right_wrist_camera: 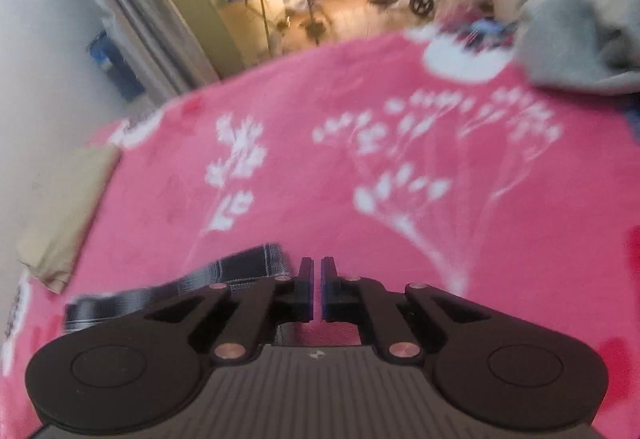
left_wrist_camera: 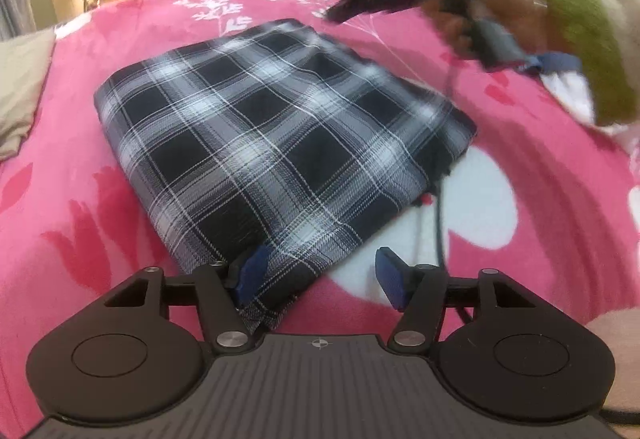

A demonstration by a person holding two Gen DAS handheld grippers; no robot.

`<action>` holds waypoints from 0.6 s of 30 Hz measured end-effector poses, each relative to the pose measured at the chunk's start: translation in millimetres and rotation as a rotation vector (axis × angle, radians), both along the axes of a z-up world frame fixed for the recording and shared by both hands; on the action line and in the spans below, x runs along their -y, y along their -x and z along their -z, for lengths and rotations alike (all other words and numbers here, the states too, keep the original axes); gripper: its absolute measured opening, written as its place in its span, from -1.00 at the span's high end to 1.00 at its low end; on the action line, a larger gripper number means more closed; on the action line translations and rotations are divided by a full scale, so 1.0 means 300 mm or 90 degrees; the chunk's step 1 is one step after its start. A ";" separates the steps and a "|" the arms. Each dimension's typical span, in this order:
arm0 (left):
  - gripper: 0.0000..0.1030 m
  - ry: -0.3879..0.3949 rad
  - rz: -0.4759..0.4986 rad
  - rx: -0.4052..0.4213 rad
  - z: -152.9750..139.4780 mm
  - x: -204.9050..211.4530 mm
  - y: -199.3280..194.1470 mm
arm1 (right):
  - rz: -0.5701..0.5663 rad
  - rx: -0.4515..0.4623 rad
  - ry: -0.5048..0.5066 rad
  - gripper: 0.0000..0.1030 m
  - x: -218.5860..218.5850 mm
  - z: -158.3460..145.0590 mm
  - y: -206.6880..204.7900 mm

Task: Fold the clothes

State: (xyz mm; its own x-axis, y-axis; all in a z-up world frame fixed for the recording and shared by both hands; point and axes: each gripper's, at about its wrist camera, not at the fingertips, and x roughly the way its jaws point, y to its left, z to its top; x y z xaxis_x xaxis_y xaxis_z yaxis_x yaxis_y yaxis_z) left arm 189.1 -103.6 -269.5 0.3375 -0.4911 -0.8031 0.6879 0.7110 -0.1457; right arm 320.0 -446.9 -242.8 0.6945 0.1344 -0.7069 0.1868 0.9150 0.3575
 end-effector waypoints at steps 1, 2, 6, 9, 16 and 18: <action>-0.17 0.009 -0.005 -0.011 -0.012 -0.015 -0.004 | -0.011 0.009 0.011 0.91 0.007 -0.040 0.041; -0.17 0.017 -0.010 -0.022 -0.025 -0.031 -0.007 | -0.031 0.012 0.021 0.90 0.013 -0.073 0.065; -0.17 0.032 -0.035 -0.035 -0.067 -0.087 -0.020 | -0.143 -0.033 0.071 0.89 -0.082 -0.066 0.170; -0.20 0.028 -0.043 -0.042 -0.058 -0.083 -0.046 | -0.221 -0.084 0.117 0.89 -0.179 -0.013 0.234; -0.26 -0.103 -0.010 -0.024 0.021 0.022 -0.036 | -0.214 -0.125 0.234 0.85 -0.322 0.008 0.323; -0.26 -0.104 -0.036 -0.030 -0.004 0.012 -0.027 | -0.218 -0.094 0.241 0.81 -0.342 -0.052 0.361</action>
